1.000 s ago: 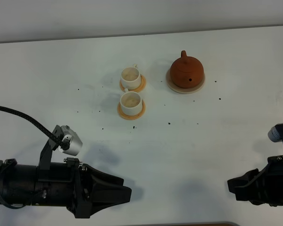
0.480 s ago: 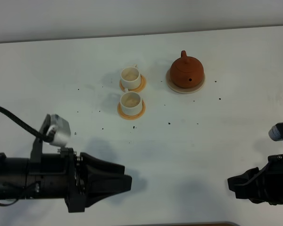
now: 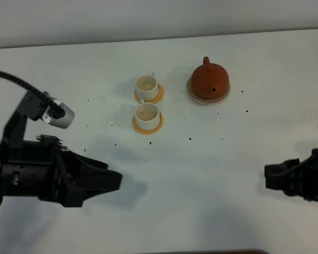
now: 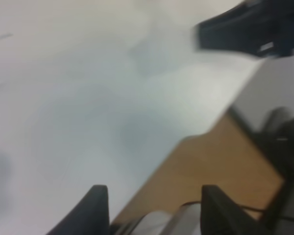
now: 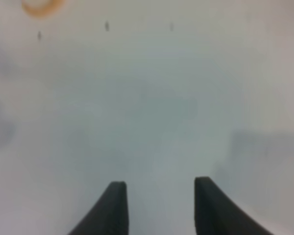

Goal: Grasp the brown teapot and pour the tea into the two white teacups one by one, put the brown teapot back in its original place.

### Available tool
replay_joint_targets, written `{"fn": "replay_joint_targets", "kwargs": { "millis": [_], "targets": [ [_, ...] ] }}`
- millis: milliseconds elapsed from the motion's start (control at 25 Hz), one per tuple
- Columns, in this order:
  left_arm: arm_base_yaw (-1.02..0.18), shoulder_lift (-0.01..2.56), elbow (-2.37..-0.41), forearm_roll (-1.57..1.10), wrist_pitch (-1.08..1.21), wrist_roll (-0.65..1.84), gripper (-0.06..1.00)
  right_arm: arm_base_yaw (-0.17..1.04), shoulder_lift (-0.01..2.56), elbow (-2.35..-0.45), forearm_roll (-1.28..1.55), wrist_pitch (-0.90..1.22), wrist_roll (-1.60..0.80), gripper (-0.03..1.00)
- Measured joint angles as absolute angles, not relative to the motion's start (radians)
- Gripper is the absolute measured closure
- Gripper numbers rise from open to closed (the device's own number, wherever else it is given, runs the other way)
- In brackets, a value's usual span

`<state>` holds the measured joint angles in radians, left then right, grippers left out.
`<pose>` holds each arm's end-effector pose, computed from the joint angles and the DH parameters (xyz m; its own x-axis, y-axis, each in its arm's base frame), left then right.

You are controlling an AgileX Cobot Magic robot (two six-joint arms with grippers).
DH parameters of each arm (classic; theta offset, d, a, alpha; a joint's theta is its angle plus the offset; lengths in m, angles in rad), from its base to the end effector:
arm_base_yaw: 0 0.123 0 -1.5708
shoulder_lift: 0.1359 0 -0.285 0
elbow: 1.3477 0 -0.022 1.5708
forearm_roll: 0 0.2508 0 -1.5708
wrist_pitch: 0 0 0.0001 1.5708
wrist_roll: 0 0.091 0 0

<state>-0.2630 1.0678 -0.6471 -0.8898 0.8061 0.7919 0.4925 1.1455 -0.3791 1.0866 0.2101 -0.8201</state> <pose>0.1681 -0.0981 0.2680 -0.7158 0.2654 -0.6459 0.6086 0.6906 -0.3907 0.1606 0.1053 0.1929 -0.7459 -0.1164 -0.6558 -0.4040 0.8619 0.3065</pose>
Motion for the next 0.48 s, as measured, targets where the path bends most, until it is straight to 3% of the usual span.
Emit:
{"fn": "replay_joint_targets", "kwargs": {
  "millis": [480],
  "targets": [
    [-0.263, 0.886, -0.703, -0.102, 0.872, 0.032, 0.52, 0.493, 1.146, -0.621, 0.818, 0.281, -0.681, 0.67]
  ]
}}
